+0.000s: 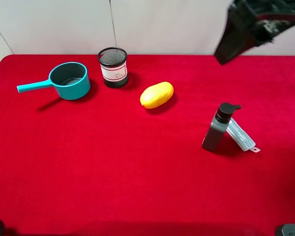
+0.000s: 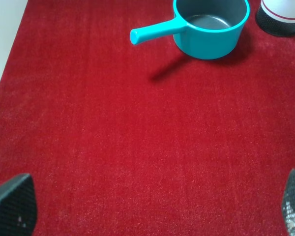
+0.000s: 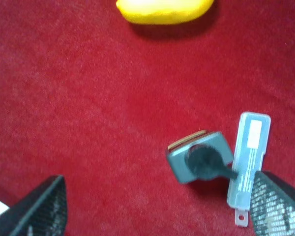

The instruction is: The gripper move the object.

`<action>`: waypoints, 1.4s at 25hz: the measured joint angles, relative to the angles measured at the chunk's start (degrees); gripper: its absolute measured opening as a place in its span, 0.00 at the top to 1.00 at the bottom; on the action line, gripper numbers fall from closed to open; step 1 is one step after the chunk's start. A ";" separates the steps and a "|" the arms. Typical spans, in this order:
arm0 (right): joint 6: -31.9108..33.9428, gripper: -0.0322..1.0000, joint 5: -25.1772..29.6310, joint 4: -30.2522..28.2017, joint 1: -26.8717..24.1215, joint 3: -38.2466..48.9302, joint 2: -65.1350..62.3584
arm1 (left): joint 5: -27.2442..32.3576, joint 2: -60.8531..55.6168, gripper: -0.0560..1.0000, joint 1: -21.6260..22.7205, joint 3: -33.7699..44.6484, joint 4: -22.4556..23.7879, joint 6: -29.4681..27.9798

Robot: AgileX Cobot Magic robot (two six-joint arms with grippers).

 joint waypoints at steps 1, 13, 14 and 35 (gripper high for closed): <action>0.00 0.42 0.00 -0.06 0.00 1.24 -1.71 | 0.00 0.00 0.00 0.00 0.00 0.00 0.00; 0.48 0.42 0.04 -0.79 -5.19 13.17 -21.59 | 0.00 0.00 0.00 0.00 0.00 0.00 0.00; 0.48 0.42 0.04 -0.79 -6.74 14.28 -23.13 | 0.00 0.00 0.00 0.00 0.00 0.00 0.00; 0.67 0.40 0.21 -0.85 -33.41 32.08 -60.62 | 0.00 0.00 0.00 0.00 0.00 0.00 0.00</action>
